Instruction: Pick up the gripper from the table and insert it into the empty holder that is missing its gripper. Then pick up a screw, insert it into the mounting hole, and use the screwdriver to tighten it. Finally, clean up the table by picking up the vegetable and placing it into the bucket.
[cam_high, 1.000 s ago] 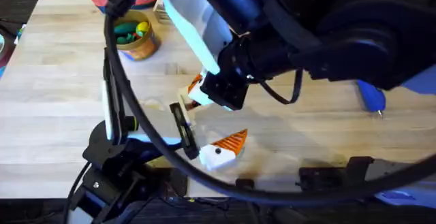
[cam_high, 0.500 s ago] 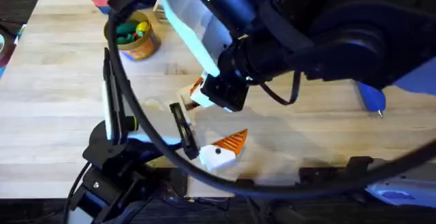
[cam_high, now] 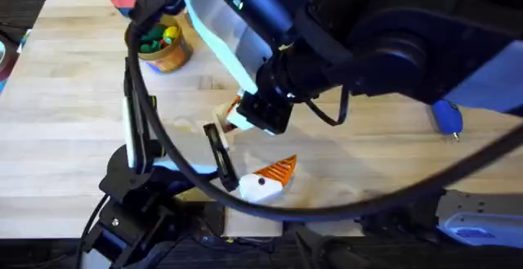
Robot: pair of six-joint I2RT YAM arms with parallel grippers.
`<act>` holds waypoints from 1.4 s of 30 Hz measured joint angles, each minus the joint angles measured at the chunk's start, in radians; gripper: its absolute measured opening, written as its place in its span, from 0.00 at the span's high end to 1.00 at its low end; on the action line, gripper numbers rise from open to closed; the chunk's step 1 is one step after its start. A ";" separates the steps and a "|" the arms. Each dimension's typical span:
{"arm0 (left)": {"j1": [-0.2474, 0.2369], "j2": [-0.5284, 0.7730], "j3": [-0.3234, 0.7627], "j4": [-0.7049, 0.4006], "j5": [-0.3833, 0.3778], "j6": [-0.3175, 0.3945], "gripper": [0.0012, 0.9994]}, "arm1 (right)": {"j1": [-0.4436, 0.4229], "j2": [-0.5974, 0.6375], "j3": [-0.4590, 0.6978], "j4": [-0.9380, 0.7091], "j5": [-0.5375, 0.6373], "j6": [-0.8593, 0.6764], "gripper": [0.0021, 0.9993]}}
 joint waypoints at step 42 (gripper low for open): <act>0.000 0.000 0.000 0.000 -0.004 0.000 0.01 | -0.277 -0.411 0.007 -0.334 -0.053 0.014 0.01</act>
